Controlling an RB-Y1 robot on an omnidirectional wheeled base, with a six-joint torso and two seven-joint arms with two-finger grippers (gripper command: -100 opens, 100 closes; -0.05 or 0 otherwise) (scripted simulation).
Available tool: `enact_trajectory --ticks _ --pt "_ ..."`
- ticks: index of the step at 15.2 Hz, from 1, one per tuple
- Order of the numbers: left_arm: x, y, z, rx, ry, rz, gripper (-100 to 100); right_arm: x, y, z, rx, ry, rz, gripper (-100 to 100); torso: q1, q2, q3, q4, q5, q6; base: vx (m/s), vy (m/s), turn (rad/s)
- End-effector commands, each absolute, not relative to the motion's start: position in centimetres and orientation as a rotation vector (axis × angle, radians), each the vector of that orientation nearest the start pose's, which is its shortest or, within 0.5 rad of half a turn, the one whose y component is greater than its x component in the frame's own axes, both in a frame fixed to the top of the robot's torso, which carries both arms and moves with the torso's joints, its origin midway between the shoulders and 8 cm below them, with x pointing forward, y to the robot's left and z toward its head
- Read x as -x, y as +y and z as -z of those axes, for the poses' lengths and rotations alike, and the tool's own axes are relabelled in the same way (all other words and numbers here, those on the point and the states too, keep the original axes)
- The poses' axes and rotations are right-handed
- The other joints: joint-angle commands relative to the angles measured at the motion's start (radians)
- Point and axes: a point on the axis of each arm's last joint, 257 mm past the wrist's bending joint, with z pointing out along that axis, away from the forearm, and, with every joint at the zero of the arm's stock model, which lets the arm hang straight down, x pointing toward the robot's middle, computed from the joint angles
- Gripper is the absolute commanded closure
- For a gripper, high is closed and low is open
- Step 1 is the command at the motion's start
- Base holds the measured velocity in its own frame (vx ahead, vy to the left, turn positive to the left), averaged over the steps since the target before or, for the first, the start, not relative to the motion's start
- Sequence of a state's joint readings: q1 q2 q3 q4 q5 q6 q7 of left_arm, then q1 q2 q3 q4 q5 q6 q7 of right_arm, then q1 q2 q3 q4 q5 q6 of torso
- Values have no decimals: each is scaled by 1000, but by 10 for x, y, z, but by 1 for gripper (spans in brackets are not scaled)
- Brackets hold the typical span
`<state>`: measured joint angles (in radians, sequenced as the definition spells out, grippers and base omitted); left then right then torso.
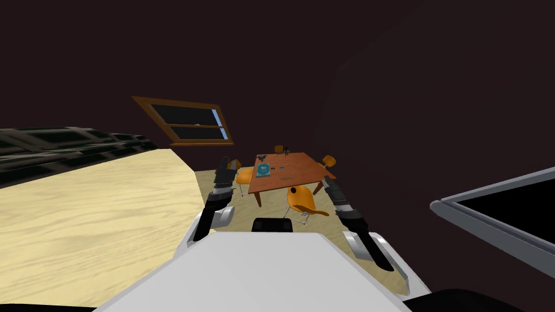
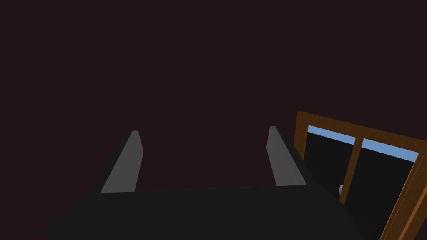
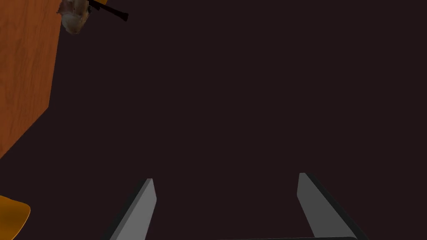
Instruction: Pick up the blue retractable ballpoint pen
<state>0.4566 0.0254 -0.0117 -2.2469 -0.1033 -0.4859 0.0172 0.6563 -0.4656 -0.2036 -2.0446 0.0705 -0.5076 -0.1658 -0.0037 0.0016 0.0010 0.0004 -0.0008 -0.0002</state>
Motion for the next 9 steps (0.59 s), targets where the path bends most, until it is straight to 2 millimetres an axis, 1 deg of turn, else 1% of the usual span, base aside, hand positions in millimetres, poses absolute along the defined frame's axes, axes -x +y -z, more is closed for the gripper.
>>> enact_trajectory --ticks 1,6,9 --pt "-359 258 -20 588 695 1278 0 -345 -364 104 -595 1208 -1025 -100 0 0 0 0 0 0 0 0 0" --pt "-359 258 -20 588 695 1278 0 -345 -364 104 -595 1208 -1025 -100 3 -2 -1 0 1 0 -2 -3 8" --pt "-359 258 -20 588 695 1278 0 -351 -363 130 -548 1295 -978 -100 3 -1 -1 0 1 0 -27 5 155"
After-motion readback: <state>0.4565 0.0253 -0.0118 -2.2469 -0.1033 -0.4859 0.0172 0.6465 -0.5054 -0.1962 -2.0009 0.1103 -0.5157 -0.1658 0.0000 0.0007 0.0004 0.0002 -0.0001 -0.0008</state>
